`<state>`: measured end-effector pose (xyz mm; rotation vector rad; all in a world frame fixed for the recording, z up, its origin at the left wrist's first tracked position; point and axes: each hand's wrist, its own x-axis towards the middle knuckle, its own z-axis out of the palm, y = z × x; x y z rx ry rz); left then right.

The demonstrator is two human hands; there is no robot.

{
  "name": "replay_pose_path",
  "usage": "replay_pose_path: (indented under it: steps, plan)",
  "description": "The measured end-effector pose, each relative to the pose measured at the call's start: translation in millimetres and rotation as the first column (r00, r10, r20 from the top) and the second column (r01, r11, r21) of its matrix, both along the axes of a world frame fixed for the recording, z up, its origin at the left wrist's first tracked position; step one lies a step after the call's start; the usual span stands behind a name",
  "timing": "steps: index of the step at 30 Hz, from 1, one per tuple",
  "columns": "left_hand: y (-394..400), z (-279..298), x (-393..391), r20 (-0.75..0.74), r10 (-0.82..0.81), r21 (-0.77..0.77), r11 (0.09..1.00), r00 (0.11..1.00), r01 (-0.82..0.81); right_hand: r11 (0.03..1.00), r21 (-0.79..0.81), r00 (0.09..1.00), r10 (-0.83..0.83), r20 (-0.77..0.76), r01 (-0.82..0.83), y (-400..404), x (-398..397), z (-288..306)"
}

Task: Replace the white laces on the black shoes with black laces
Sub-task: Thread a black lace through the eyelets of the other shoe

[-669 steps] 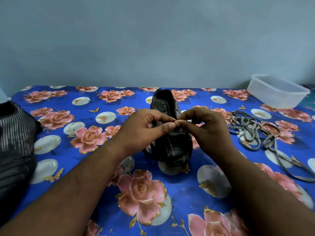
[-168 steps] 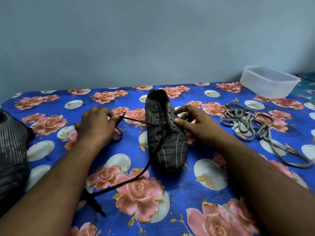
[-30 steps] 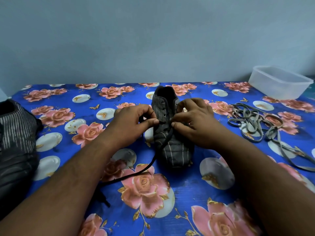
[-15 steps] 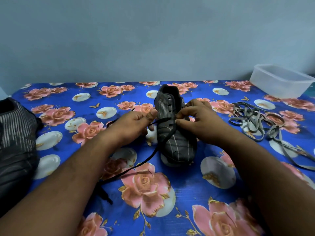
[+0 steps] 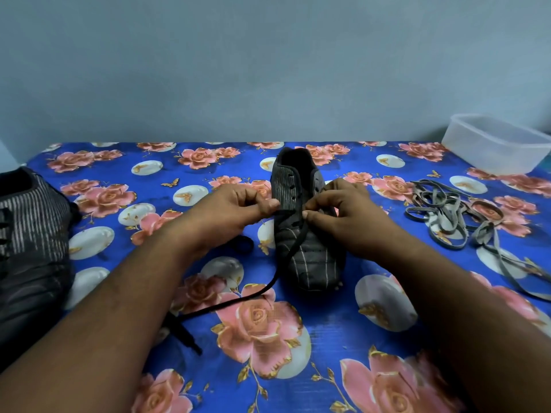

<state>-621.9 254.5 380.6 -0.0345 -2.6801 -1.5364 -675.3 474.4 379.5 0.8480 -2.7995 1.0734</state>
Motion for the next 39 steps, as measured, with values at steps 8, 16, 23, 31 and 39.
replay_pose_path:
  steps: [8,16,23,31,39]
  plan:
    - [-5,-3,-7,-0.214,-0.045,-0.160,0.987,0.976,0.010,0.999,-0.028,0.998,-0.028,-0.054,0.027,-3,0,-3]
    - [15,0,-1,0.231,0.063,0.085,0.993,0.971,-0.085,0.998,-0.064,0.993,-0.005,-0.114,-0.002,-1,-3,-6]
    - [15,8,5,0.362,0.080,0.193,0.968,0.929,-0.158,0.998,-0.058,0.992,0.006,-0.129,-0.014,0,-3,-5]
    - [12,5,2,0.374,0.082,0.226,0.958,0.924,-0.177,0.998,-0.057,0.994,0.013,-0.112,-0.019,1,-3,-5]
    - [7,2,1,0.002,0.078,0.049,0.996,0.997,-0.078,0.998,-0.066,0.998,0.008,-0.066,-0.012,1,-4,-6]
